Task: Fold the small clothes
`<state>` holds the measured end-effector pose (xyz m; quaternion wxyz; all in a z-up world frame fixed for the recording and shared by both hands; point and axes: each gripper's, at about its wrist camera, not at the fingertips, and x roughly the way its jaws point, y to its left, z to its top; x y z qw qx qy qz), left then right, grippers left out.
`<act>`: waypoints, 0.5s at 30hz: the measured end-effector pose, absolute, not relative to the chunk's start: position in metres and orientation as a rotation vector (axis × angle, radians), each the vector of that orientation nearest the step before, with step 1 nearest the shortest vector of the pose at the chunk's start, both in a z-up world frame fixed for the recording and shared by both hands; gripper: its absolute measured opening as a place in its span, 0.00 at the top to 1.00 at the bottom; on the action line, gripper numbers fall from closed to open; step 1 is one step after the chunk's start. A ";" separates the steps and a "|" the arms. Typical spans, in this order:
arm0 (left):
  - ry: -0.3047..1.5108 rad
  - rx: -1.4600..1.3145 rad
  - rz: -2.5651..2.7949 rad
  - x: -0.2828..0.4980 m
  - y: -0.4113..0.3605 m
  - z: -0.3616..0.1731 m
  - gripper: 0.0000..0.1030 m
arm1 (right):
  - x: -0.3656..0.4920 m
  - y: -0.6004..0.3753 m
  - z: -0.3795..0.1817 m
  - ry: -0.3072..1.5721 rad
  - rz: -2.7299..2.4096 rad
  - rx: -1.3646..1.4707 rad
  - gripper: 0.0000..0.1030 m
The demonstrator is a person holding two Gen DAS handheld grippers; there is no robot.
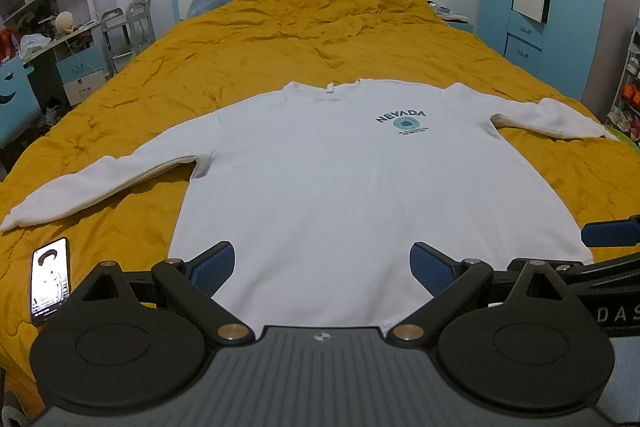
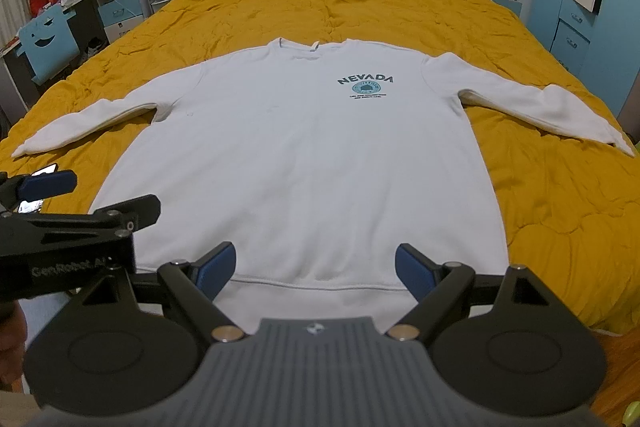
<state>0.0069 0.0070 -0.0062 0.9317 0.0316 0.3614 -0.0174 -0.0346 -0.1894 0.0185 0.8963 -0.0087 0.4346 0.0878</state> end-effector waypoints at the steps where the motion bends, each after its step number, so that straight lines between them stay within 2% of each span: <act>1: 0.737 0.063 -0.033 0.010 0.008 -0.006 0.00 | -0.033 -0.190 0.018 0.899 0.180 -0.016 0.20; 6: 0.727 0.054 -0.009 0.023 0.015 -0.008 0.00 | -0.014 -0.197 0.014 0.899 0.189 0.021 0.20; 15: 0.677 -0.064 0.048 0.055 0.052 -0.016 0.00 | 0.028 -0.208 -0.001 0.787 0.162 -0.001 0.20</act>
